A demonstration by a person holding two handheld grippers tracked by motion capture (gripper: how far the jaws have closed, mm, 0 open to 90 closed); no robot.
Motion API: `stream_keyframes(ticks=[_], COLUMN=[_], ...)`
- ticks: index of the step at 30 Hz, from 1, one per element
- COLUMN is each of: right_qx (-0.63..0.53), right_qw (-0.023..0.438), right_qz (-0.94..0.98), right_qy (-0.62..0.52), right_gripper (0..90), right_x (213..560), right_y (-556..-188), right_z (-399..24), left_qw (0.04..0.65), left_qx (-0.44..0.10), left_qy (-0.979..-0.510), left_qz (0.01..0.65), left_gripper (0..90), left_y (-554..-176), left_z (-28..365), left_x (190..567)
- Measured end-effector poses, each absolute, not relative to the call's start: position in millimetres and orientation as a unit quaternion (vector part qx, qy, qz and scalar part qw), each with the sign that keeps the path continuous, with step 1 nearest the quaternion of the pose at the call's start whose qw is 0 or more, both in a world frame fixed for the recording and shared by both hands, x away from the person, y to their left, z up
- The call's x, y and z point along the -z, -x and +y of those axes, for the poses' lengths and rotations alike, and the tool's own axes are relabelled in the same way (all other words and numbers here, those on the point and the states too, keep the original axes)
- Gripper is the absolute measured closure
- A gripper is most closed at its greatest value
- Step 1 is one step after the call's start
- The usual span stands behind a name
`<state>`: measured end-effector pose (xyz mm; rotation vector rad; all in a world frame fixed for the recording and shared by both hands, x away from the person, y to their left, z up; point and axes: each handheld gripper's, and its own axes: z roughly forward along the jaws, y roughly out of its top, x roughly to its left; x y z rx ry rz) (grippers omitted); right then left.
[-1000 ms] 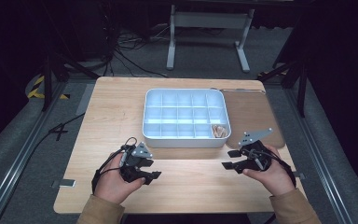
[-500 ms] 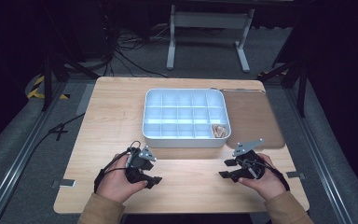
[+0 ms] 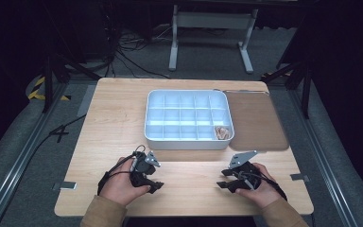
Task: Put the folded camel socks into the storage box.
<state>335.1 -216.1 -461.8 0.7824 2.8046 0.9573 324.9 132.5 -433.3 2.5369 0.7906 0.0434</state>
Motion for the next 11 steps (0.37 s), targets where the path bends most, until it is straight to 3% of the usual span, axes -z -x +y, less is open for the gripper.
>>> stream_keyframes(ticks=[11], right_qx=[-0.350], right_qw=[0.074], right_qz=[0.898], right_qy=[-0.258], right_gripper=[46.7], right_x=[471.4], right_y=[-332.1], right_z=[-225.7], left_qw=[0.246], left_qx=[-0.019], left_qy=[-0.925], left_qz=[0.289], left_gripper=[37.4], left_y=[-329.5], left_z=[136.8], left_x=[440.2])
